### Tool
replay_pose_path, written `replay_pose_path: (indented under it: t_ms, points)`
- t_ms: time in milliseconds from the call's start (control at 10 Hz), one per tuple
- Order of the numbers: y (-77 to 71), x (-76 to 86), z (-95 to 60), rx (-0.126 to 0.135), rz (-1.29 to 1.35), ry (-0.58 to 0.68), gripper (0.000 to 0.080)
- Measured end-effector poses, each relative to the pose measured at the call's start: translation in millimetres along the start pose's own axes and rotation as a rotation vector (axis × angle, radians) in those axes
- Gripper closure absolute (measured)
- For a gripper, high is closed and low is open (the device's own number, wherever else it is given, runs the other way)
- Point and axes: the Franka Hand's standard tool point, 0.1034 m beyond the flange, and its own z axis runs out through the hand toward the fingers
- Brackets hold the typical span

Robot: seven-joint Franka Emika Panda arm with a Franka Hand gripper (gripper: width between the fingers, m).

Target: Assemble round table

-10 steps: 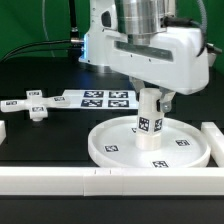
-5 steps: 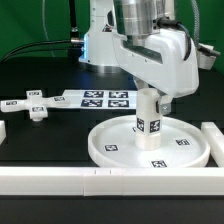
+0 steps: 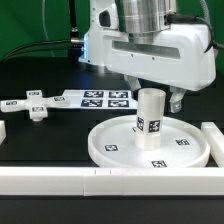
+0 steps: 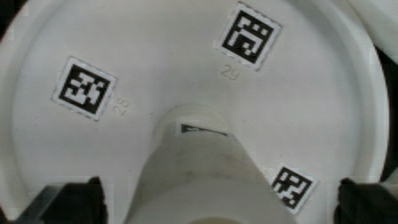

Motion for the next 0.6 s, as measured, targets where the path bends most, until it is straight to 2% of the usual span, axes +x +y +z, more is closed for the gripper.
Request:
replay_pose_path:
  t_ms: [300, 500, 600]
  points:
    - [3.1, 1.2, -0.7, -0.015, -0.311, -0.011, 0.015]
    - [1.3, 1.5, -1.1, -0.049, -0.567, 0.013, 0.015]
    - [1.2, 1.2, -1.0, -0.052, -0.655, 0.012, 0.015]
